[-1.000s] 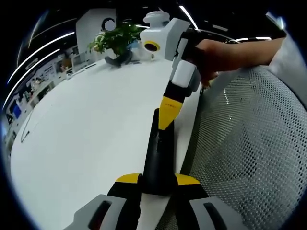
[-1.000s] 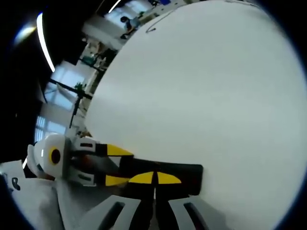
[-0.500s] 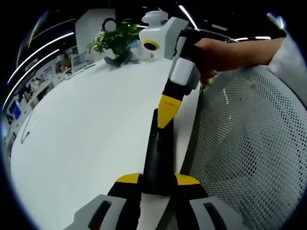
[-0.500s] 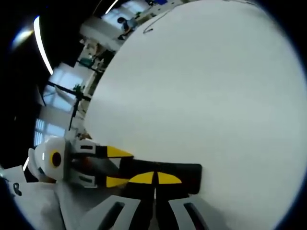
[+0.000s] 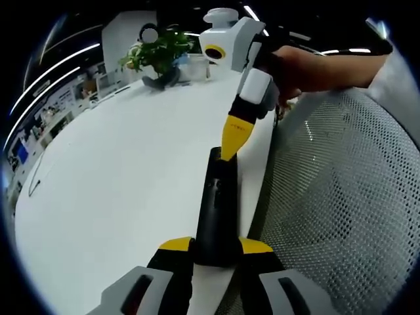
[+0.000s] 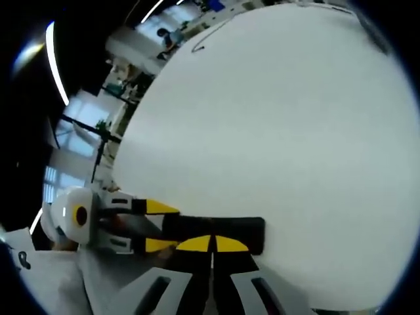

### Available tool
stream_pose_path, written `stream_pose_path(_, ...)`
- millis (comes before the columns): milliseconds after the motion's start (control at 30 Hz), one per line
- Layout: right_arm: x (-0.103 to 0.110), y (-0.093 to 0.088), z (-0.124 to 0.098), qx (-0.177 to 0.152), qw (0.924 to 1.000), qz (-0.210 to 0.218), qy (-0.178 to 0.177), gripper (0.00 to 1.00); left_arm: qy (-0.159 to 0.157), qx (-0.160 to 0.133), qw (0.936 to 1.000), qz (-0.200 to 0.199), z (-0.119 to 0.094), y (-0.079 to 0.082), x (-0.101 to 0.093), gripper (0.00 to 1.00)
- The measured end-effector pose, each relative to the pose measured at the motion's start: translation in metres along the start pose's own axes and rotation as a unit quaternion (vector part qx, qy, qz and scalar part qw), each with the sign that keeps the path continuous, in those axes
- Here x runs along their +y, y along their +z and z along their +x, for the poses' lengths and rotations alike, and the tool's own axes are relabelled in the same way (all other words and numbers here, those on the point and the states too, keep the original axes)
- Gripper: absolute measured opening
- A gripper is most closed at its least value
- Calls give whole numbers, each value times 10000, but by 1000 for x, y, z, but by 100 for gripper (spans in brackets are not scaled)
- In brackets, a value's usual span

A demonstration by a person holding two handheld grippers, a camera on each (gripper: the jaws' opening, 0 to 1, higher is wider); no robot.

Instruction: Press the specified remote control buttons in sequence, fully releasing each button before pressing the next.

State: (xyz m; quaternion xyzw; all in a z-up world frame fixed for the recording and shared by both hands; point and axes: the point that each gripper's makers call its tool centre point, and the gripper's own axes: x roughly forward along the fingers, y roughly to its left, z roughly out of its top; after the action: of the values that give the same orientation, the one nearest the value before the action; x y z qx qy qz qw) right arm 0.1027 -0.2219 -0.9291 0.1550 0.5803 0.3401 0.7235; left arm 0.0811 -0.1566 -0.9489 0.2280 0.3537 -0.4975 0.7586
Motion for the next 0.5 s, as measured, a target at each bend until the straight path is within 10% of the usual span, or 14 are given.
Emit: stream_pose_path(500, -2, -7, 8, 267, 9996, -101, -36, 0, -37, -34, 10000, 51, 0, 0, 0, 25)
